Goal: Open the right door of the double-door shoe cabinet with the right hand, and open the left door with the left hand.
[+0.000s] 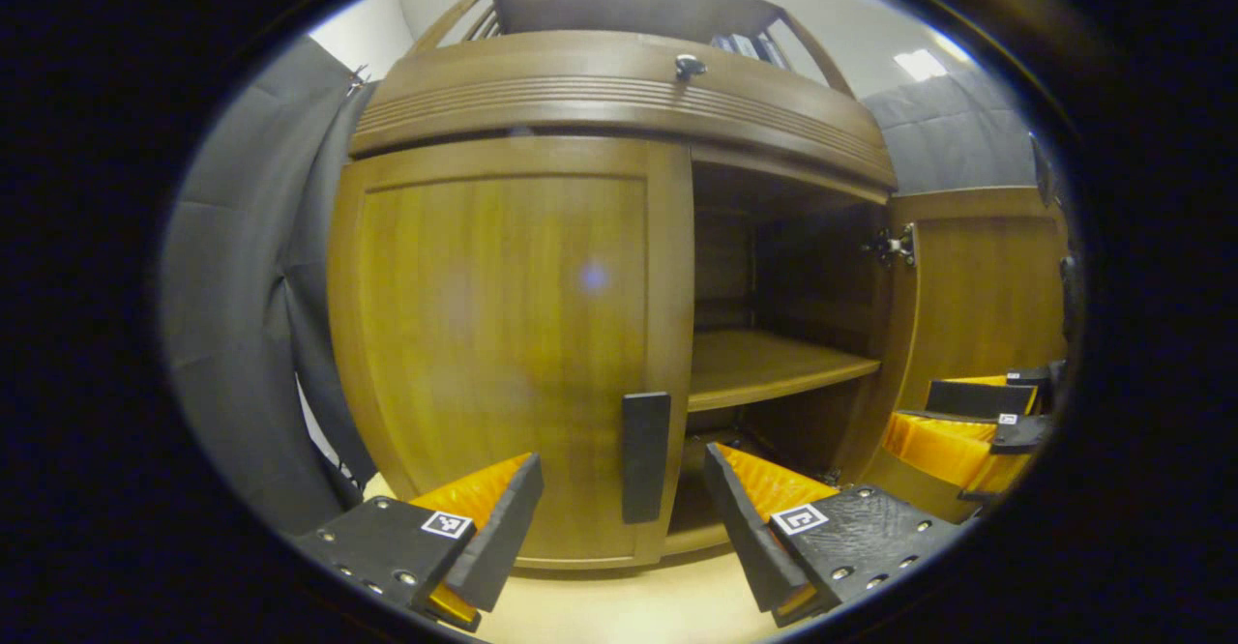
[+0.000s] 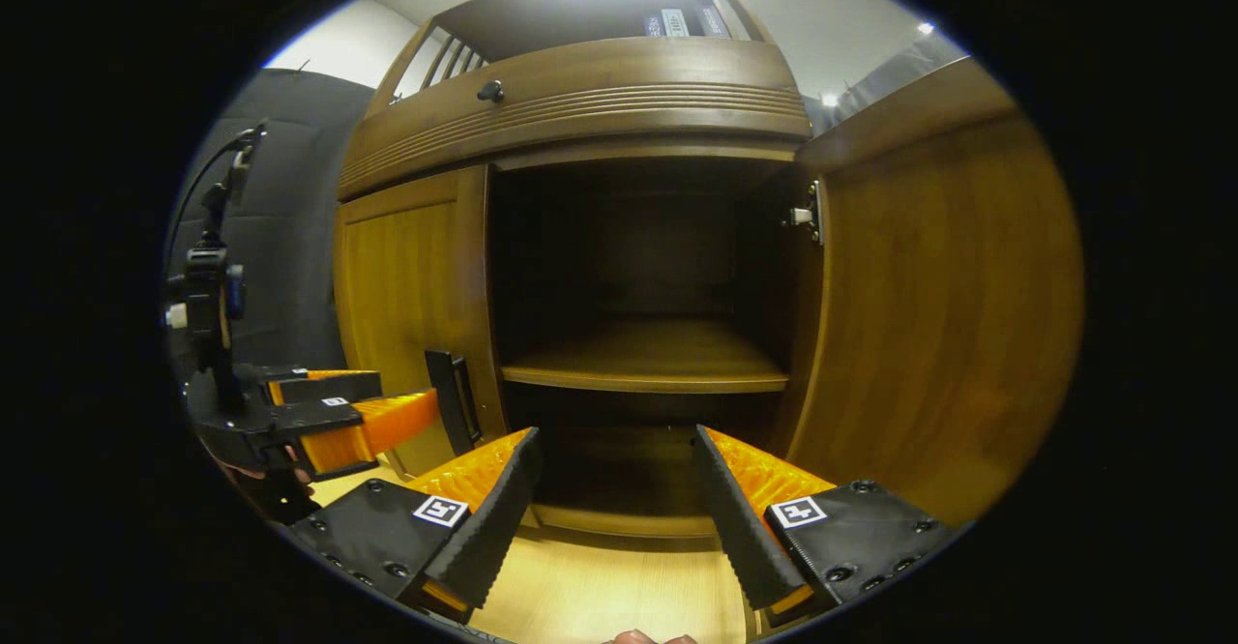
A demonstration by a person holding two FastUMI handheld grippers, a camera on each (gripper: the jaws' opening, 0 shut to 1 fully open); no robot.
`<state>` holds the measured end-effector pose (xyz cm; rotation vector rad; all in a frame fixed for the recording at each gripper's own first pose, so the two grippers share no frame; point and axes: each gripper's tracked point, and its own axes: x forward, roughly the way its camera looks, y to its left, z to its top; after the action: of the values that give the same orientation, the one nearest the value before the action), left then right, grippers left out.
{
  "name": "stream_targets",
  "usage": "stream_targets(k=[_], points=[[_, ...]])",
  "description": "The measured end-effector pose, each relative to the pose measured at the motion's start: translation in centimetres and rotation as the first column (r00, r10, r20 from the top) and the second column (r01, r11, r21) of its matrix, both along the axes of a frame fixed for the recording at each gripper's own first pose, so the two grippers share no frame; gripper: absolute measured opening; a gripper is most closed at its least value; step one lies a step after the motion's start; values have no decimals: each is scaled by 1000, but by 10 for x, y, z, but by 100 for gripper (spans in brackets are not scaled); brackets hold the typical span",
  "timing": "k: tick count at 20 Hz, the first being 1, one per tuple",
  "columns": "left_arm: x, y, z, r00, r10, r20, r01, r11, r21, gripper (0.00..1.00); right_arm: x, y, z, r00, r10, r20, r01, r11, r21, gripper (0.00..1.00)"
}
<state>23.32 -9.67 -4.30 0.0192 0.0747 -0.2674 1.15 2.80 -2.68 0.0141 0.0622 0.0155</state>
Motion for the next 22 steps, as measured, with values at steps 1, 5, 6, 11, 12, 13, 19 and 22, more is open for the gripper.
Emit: stream_targets(k=[1,5,6,11,12,13,19,22], points=[[6,-4,0,1000,6,3,-6,1000,4,99,2,1,0,1000,12,0,-12,1000,-8,98],[23,-8,-13,999,35,-13,-35,999,20,80,12,0,-2,999,41,-7,-42,999,-21,97],[27,-10,-16,999,36,-19,-36,999,16,71,15,-2,-2,999,43,-9,-43,999,-21,98],[45,-23,-26,998,23,-59,-26,999,-39,59,23,-8,-6,999,38,-20,-38,999,-12,97],[46,-25,-29,997,23,-70,-27,999,-47,53,25,-9,-8,999,37,-25,-37,999,-9,97],[43,-23,-31,996,37,-76,-40,999,-34,47,27,-11,-8,999,36,-28,-36,999,-7,98],[47,-22,-33,993,95,-64,-95,995,7,23,34,-12,-11,998,41,-42,-41,999,3,97],[49,-25,-33,993,91,-76,-93,996,-14,14,33,-10,-11,998,46,-44,-46,999,-1,97]])
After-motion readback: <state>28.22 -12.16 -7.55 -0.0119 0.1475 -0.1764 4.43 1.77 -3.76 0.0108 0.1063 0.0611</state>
